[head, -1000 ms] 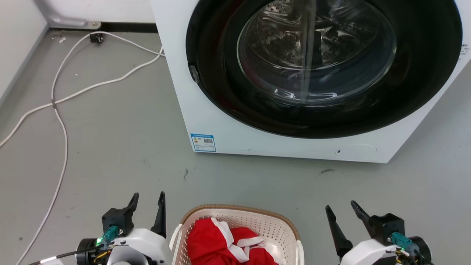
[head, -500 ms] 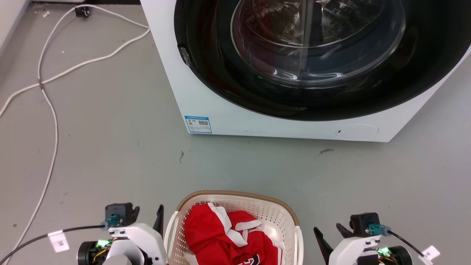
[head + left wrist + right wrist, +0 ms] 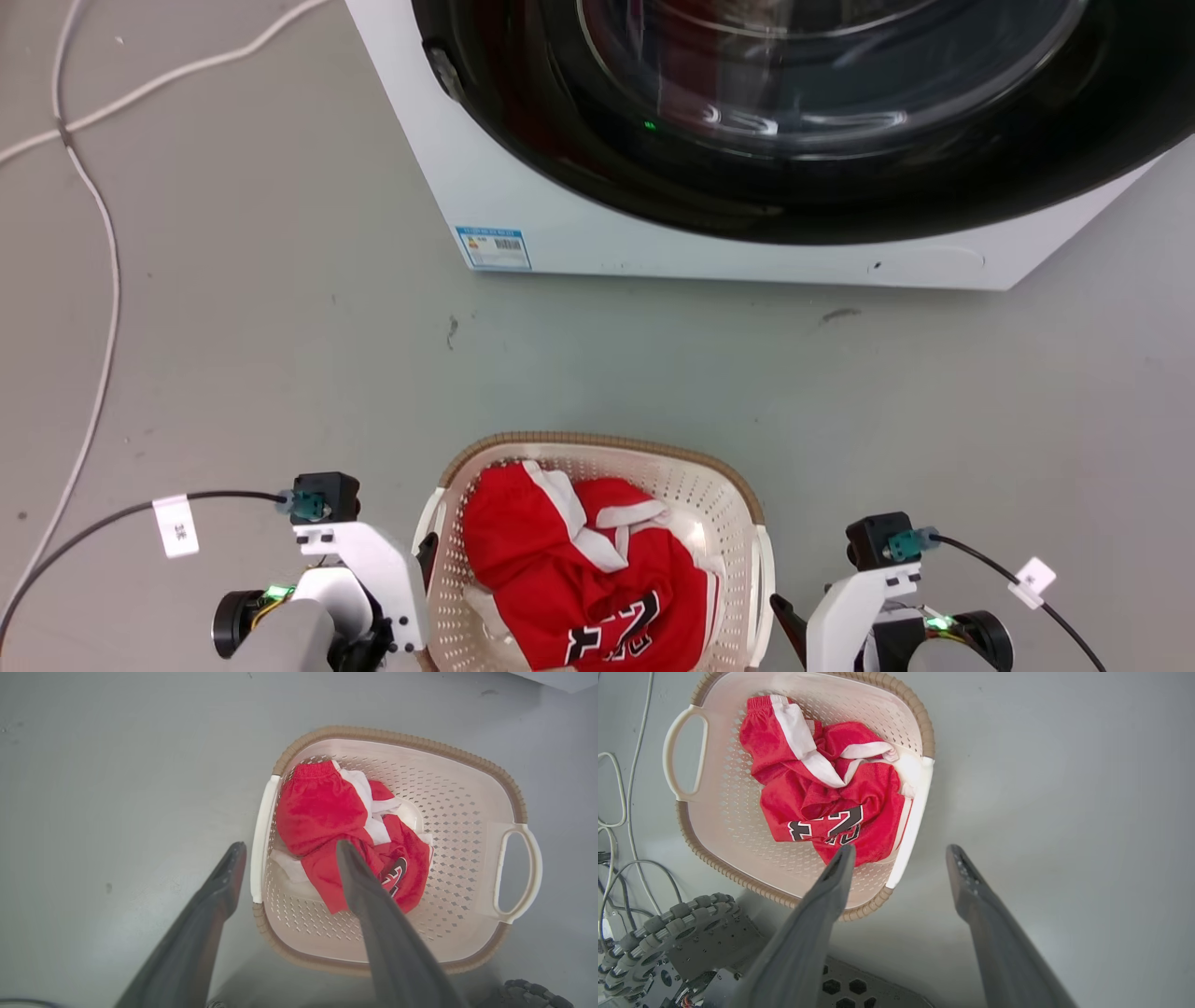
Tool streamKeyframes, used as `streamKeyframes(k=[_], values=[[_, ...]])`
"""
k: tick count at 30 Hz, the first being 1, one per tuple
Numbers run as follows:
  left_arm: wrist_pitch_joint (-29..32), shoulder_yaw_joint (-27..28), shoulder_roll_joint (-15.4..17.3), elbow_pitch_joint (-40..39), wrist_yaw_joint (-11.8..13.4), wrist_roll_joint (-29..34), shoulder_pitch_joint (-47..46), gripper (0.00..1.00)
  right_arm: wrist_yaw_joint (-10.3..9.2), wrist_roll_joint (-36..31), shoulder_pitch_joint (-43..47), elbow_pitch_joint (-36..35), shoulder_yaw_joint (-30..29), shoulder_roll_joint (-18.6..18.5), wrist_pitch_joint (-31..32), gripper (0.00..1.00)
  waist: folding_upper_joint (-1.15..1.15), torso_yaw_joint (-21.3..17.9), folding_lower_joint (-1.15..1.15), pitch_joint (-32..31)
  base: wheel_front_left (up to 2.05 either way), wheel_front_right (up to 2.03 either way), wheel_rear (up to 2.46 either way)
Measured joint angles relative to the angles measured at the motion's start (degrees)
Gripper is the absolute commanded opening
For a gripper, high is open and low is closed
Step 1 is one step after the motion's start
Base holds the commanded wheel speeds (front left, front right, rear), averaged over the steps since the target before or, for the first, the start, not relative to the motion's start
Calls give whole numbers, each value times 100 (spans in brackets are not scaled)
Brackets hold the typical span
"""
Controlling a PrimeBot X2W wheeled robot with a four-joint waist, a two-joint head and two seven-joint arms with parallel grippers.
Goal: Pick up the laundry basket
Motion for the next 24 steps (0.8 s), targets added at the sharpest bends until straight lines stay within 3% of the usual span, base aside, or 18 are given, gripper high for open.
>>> streamKeyframes(k=[9,24], values=[[658,-611,307,67,-9,-880,-302,100,0,380,-700,673,495,1,153,100,0,-45,0,555,0,0,0],[875,-1178,573,522,-9,-1499,-998,100,0,994,-1605,1182,1244,2,170,100,0,-207,1,1651,0,0,0]])
